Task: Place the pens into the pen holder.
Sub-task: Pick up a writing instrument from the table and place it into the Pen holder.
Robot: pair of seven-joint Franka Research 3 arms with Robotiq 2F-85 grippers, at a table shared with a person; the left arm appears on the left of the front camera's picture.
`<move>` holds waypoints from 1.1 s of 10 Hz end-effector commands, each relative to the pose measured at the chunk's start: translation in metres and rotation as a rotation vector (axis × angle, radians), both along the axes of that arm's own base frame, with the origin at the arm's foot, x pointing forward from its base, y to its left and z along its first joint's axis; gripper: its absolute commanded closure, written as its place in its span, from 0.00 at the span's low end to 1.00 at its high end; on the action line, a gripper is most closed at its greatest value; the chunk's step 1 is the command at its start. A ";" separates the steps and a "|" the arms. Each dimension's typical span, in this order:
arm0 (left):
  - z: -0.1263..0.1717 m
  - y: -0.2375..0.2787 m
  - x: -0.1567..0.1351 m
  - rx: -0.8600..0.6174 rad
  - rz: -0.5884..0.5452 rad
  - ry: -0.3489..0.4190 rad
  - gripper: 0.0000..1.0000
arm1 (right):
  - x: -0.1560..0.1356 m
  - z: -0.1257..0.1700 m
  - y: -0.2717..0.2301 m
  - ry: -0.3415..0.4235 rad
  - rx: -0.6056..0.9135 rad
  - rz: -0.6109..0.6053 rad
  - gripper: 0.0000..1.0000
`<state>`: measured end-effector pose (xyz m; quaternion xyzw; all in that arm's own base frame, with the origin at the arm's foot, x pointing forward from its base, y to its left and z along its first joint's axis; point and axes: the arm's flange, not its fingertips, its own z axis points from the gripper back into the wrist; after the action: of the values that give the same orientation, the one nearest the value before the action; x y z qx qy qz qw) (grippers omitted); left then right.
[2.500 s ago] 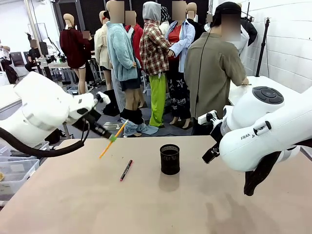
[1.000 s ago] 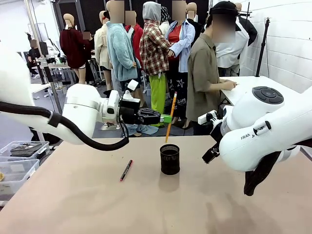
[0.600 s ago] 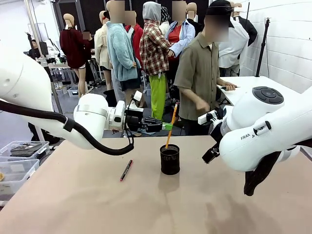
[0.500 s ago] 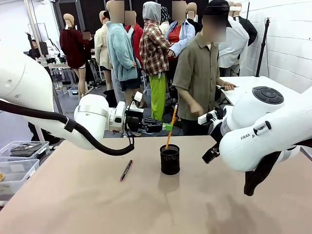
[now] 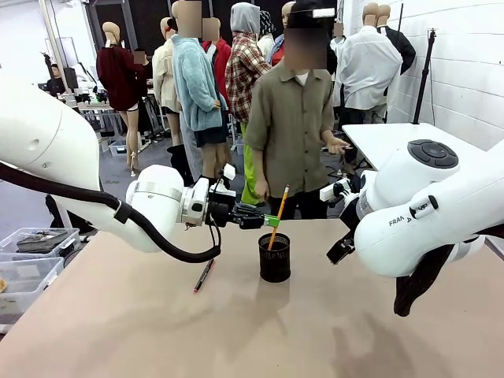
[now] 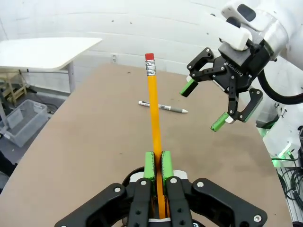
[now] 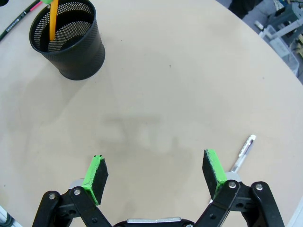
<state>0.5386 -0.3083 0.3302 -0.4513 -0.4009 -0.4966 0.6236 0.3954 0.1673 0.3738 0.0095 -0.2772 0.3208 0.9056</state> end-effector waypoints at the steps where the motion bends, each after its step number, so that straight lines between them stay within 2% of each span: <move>1: -0.002 -0.004 -0.003 0.015 0.016 -0.010 0.90 | 0.000 0.000 0.000 0.001 0.000 0.000 0.00; 3: -0.003 0.002 -0.003 0.015 0.033 0.010 0.50 | 0.000 0.000 0.000 0.001 0.000 0.000 0.00; 4: 0.000 0.007 -0.004 0.024 0.051 0.005 0.38 | 0.000 0.000 0.000 0.001 0.000 0.000 0.00; 5: 0.008 0.014 -0.008 0.030 0.052 0.018 0.38 | 0.000 0.000 0.000 0.001 0.000 0.000 0.00; 7: 0.043 0.033 -0.027 0.059 0.105 0.013 0.38 | 0.000 0.000 0.000 0.001 0.000 0.000 0.00; 9: 0.084 0.061 -0.045 0.217 0.186 0.051 0.38 | 0.000 0.000 0.000 0.001 0.000 0.000 0.00; 11: 0.118 0.092 -0.071 0.477 0.238 0.023 0.38 | 0.000 0.000 0.000 0.001 0.000 0.000 0.00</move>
<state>0.4849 -0.2275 0.4296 -0.2940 -0.3706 -0.4810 0.7381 0.3955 0.1671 0.3737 0.0095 -0.2771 0.3206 0.9057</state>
